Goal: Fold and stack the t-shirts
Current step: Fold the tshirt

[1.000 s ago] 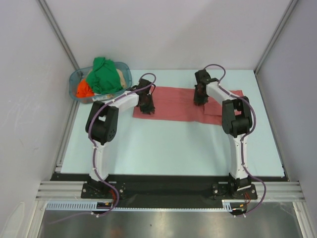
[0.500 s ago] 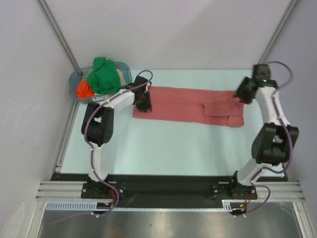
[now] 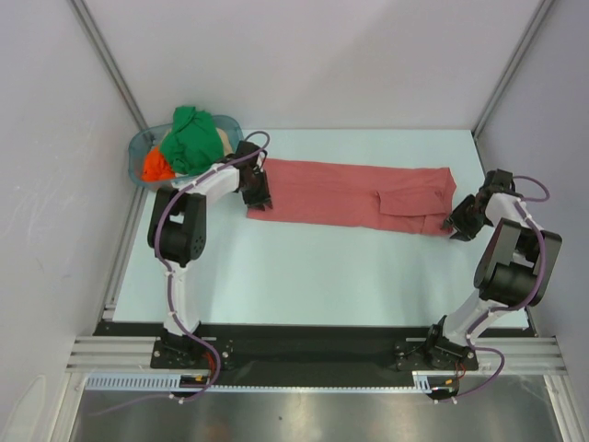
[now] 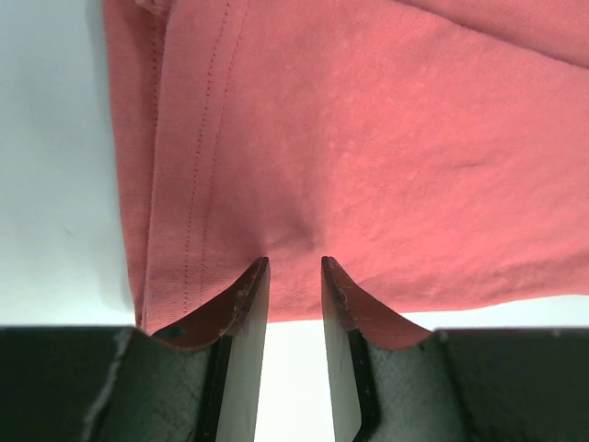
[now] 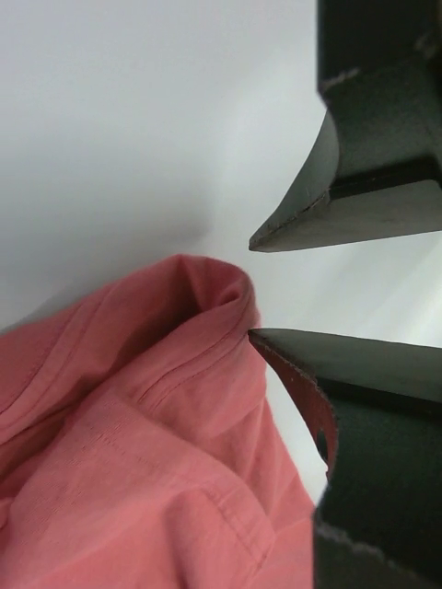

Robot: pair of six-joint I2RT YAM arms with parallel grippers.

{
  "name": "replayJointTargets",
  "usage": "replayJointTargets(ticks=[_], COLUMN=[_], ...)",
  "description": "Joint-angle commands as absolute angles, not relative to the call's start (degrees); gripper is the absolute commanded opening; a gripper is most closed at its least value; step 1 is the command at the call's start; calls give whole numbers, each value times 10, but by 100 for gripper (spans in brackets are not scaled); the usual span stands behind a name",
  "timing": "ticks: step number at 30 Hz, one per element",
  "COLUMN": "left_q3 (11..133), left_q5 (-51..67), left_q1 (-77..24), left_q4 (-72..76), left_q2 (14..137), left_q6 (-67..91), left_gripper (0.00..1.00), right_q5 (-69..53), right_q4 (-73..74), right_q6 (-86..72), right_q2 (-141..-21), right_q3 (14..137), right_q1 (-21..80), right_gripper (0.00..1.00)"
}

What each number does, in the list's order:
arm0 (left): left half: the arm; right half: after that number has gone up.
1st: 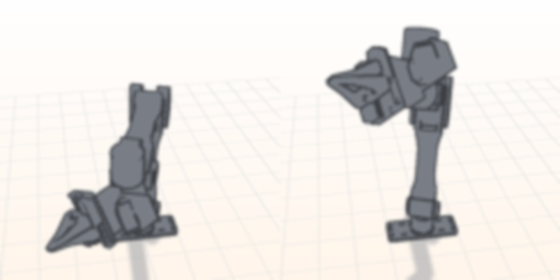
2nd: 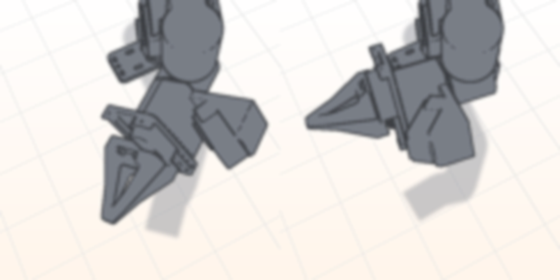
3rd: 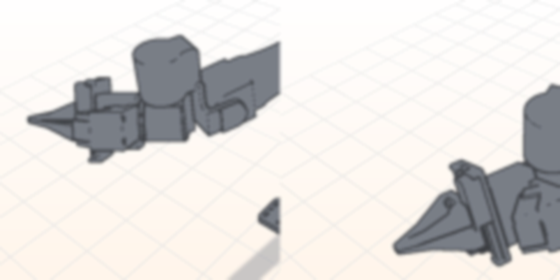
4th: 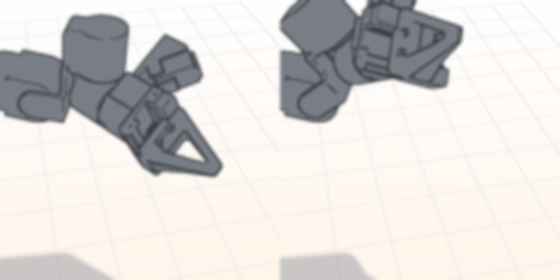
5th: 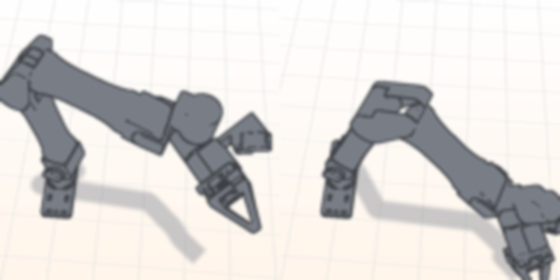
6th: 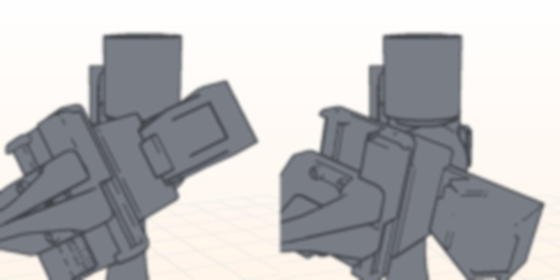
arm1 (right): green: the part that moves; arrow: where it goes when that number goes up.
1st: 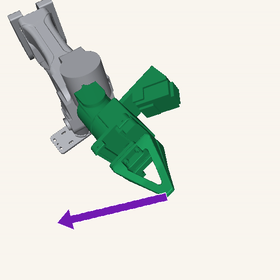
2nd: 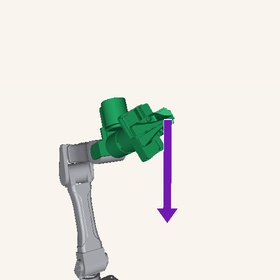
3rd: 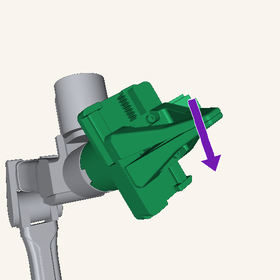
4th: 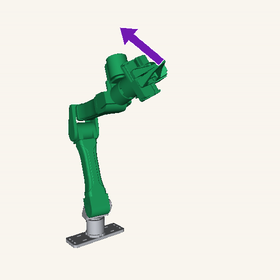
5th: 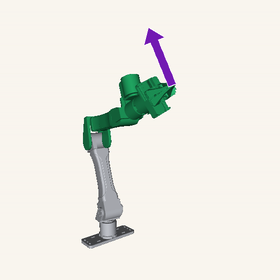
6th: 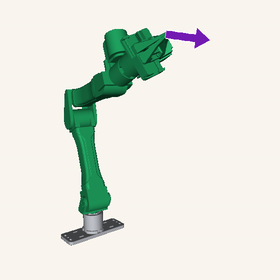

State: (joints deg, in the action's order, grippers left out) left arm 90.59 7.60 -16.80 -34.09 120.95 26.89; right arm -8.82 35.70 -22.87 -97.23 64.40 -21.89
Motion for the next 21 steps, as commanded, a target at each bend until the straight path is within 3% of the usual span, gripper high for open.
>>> replayJointTargets(ticks=[1, 7, 10, 13, 14, 16, 21], left_q3=[913, 911, 911, 913, 915, 917, 917], left_q5=[89, 87, 87, 84, 83, 85, 80], left_q1=[-166, -159, -157, -156, -156, -155, -151], left_q4=[-345, -347, -350, -352, -356, -359, -366], left_q2=[1211, 1221, 1222, 1227, 1231, 1236, 1242], left_q6=[260, 262, 266, 268, 269, 272, 268], left_gripper=[35, 34, 34, 34, 34, 34, 34], right_q5=[-101, -96, -87, -87, -85, -63, 32], right_q4=[322, 317, 318, 321, 322, 329, 363], right_q6=[-215, -205, -200, -192, -190, -186, -156], right_q2=[-983, -1004, -1019, -1028, -1032, -1033, -1037], right_q3=[659, 675, 685, 692, 696, 705, 741], right_q1=[-219, -219, -217, -220, -220, -220, -221], right_gripper=[45, 44, 39, 24, 12, 0, 0])
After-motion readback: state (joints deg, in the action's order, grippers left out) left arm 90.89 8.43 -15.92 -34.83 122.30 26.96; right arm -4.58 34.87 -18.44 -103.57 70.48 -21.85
